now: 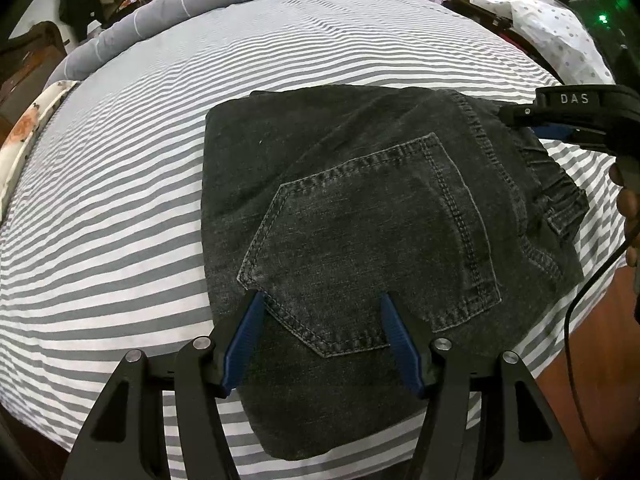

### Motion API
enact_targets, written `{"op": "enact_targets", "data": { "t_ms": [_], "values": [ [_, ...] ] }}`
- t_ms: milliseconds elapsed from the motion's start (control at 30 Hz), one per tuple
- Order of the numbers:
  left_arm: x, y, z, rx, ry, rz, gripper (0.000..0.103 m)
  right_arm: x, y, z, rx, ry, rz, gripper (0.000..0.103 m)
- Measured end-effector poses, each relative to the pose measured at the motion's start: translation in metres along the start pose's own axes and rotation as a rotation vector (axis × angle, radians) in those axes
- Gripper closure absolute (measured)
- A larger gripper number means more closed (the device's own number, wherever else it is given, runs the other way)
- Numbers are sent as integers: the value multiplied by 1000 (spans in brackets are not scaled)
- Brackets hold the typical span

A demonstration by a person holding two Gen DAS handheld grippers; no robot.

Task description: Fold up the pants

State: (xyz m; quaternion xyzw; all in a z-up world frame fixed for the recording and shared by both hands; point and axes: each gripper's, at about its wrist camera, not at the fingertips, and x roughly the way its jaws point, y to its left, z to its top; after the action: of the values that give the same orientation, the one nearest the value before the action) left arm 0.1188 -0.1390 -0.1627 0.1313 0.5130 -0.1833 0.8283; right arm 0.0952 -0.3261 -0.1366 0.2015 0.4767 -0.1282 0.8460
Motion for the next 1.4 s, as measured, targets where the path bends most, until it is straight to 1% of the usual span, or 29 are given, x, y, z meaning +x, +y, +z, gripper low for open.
{"op": "enact_targets", "data": {
  "t_ms": [67, 167, 267, 300, 400, 467, 600, 667, 733, 900, 1033, 1100, 1167, 1267, 1333, 1367, 1400],
  "values": [
    [-1, 0, 1, 1, 3, 1, 41, -3, -3, -2, 6, -2, 4, 51],
    [-2, 2, 6, -4, 9, -6, 41, -6, -12, -8, 29, 15, 52, 50],
    [-6, 11, 10, -26, 11, -47, 41, -7, -18, -19, 29, 46, 118, 48],
    [-8, 17, 12, -45, 7, -70, 41, -7, -19, -22, 26, 53, 134, 48],
    [-11, 44, 15, -127, -16, -124, 41, -3, -24, -34, 2, 91, 217, 47],
    [-9, 65, 17, -182, -20, -143, 41, -3, -27, -39, -10, 88, 252, 43],
    [0, 99, 21, -293, -5, -201, 41, 3, -41, -38, 18, 97, 346, 43],
    [8, 113, 22, -350, 4, -251, 41, 6, -46, -34, 22, 101, 373, 43],
    [13, 119, 21, -382, 13, -289, 41, 9, -50, -33, 20, 109, 392, 43],
    [20, 120, 20, -385, 12, -335, 41, 10, -60, -34, 11, 102, 414, 42],
    [23, 112, 22, -338, 9, -351, 41, 16, -65, -35, -7, 99, 455, 41],
    [22, 108, 25, -318, 8, -357, 41, 20, -65, -34, -18, 100, 494, 40],
    [23, 105, 28, -305, 11, -382, 41, 23, -62, -32, -34, 103, 534, 40],
    [24, 98, 33, -277, 18, -380, 41, 25, -52, -32, -62, 125, 573, 40],
    [23, 98, 33, -266, 14, -401, 44, 23, -53, -31, -50, 133, 645, 40],
    [22, 100, 32, -264, 11, -404, 45, 23, -55, -31, -45, 136, 661, 44],
    [22, 103, 31, -262, 9, -405, 49, 24, -57, -30, -44, 140, 663, 51]
  ]
}}
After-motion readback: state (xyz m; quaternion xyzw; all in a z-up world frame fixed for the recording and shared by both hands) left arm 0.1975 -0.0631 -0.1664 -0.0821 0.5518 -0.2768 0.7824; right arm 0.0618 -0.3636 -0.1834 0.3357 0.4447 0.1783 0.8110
